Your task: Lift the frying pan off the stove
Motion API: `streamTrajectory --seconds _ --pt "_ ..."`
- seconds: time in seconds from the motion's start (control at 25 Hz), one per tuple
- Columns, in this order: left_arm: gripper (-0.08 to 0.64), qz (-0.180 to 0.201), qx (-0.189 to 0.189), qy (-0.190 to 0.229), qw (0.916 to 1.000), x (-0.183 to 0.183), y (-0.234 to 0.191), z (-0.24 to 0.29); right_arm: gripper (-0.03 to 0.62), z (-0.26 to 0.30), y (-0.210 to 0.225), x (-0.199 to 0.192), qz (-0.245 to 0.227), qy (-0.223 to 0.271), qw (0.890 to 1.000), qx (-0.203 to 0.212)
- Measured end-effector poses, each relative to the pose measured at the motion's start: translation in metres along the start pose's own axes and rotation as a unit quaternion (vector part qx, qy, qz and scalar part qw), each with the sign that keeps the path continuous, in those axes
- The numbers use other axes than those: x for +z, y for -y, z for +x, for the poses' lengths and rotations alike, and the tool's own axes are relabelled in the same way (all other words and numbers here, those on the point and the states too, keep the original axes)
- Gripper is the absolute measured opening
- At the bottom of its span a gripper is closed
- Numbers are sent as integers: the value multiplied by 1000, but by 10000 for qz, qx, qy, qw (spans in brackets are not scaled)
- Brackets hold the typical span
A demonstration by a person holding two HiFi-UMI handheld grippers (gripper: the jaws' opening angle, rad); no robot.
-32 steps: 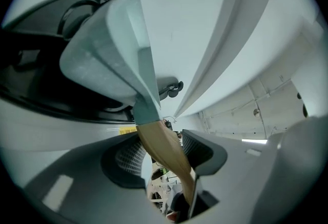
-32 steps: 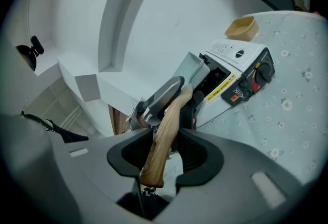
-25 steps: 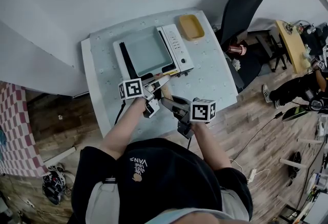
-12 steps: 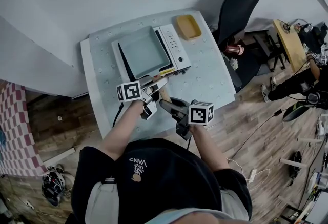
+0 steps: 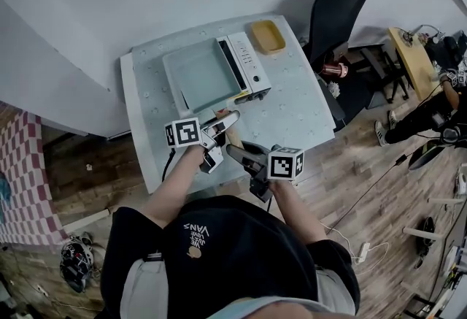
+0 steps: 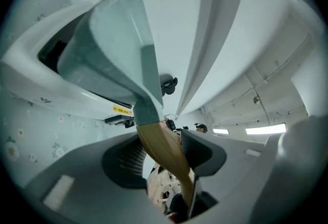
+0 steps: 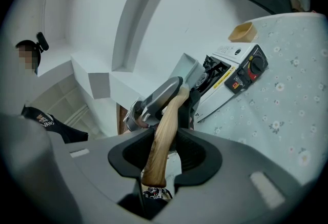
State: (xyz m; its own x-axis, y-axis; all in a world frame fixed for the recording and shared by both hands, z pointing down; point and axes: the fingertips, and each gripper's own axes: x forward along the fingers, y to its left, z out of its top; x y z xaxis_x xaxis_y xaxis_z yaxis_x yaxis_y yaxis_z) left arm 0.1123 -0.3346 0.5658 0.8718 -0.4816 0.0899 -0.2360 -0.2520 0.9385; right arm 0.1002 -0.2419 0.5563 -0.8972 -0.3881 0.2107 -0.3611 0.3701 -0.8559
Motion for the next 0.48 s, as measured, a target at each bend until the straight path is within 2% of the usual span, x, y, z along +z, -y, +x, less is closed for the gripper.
streamTrajectory --seconds 0.48 --pt "204 120 29 -56 9999 -47 23 -14 138 -32 -20 -38 -65 67 9999 76"
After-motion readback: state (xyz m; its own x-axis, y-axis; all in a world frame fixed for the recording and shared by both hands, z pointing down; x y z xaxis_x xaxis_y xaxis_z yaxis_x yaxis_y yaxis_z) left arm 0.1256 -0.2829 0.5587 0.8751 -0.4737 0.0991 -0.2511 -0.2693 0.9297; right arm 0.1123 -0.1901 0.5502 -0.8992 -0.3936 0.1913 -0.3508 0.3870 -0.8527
